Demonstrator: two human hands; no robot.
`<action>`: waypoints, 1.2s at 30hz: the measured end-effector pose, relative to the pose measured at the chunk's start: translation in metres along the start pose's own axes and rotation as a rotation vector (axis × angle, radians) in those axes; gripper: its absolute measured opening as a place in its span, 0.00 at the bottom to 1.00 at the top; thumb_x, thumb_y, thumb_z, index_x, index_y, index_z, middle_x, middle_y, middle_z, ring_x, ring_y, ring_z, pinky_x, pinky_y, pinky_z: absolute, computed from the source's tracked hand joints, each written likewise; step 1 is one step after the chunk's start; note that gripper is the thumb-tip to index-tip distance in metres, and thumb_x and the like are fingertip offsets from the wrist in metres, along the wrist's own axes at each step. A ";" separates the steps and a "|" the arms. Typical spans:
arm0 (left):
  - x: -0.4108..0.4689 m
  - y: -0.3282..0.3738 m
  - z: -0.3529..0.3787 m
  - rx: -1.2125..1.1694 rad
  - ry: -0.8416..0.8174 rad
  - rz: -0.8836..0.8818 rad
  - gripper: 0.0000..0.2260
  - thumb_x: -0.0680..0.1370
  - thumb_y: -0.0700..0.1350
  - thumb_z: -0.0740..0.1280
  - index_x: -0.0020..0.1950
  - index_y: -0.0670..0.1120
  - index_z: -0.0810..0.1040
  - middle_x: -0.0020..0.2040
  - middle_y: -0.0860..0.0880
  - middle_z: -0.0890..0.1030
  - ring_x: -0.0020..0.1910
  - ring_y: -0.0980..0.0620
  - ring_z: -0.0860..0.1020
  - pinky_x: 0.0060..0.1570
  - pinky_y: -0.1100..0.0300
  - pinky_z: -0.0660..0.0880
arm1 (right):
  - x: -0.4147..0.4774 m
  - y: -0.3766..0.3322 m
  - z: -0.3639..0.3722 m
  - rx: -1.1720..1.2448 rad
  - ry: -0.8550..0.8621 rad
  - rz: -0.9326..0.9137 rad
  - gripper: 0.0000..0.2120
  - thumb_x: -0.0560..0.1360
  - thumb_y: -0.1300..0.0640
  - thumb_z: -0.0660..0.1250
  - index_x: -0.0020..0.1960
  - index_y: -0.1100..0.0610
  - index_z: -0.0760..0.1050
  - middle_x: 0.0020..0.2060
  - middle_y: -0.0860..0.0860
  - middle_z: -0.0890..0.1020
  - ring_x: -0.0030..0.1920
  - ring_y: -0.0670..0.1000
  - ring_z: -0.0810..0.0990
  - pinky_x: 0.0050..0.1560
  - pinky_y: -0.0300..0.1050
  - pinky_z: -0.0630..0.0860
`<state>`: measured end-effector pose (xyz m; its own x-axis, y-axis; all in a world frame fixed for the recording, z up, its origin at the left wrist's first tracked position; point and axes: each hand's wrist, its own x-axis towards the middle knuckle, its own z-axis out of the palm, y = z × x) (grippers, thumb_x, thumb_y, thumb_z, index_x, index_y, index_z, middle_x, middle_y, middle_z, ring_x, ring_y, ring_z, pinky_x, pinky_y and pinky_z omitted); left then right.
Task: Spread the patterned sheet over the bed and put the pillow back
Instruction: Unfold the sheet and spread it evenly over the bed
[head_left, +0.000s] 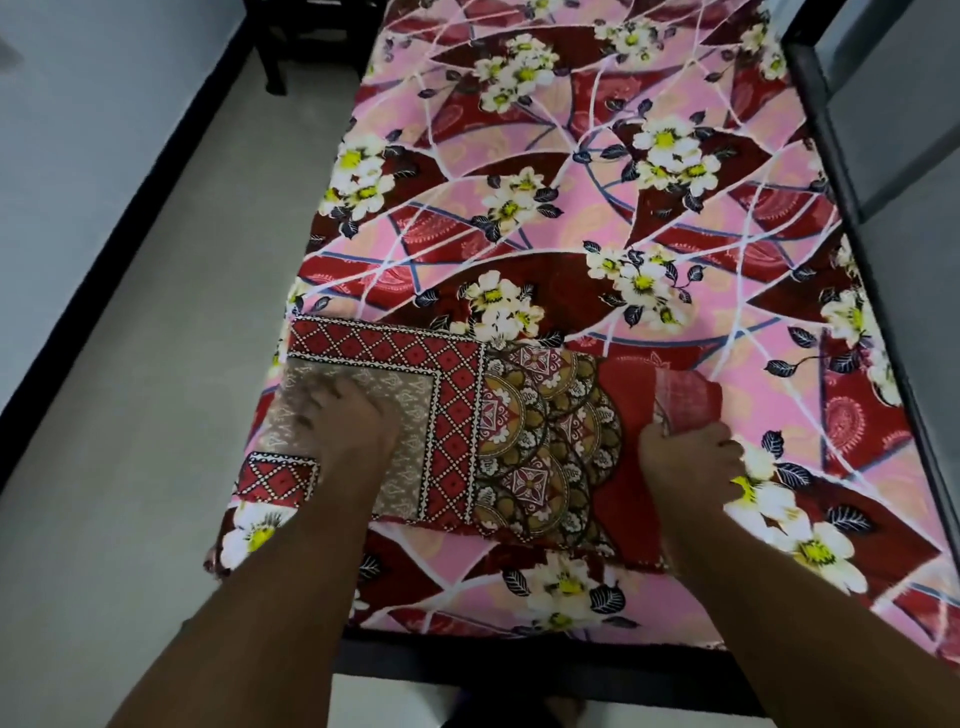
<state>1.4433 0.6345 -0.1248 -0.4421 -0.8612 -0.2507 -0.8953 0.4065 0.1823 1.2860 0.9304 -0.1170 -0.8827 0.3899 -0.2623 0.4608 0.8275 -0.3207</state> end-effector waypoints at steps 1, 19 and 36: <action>-0.006 0.006 0.007 0.046 0.032 0.120 0.30 0.80 0.57 0.59 0.77 0.41 0.61 0.79 0.34 0.57 0.78 0.34 0.55 0.73 0.35 0.56 | 0.002 0.003 0.003 0.012 -0.004 0.032 0.37 0.72 0.41 0.68 0.71 0.64 0.63 0.67 0.66 0.71 0.70 0.66 0.68 0.69 0.63 0.63; -0.071 0.080 0.057 0.284 -0.113 0.669 0.35 0.78 0.66 0.33 0.80 0.51 0.32 0.79 0.42 0.30 0.77 0.42 0.29 0.75 0.36 0.38 | 0.037 0.023 -0.022 0.329 -0.148 -0.116 0.34 0.65 0.34 0.77 0.59 0.58 0.80 0.50 0.58 0.85 0.52 0.61 0.83 0.51 0.51 0.78; -0.117 0.115 0.070 0.336 -0.184 0.762 0.35 0.79 0.70 0.35 0.79 0.52 0.29 0.79 0.43 0.30 0.77 0.41 0.30 0.76 0.37 0.39 | 0.113 0.100 -0.079 0.257 -0.015 -0.213 0.36 0.66 0.33 0.76 0.61 0.59 0.79 0.50 0.61 0.85 0.50 0.63 0.83 0.50 0.52 0.78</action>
<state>1.3880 0.8039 -0.1407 -0.9064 -0.2644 -0.3295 -0.3058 0.9488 0.0797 1.2253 1.0889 -0.1065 -0.9612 0.2113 -0.1774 0.2757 0.7603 -0.5881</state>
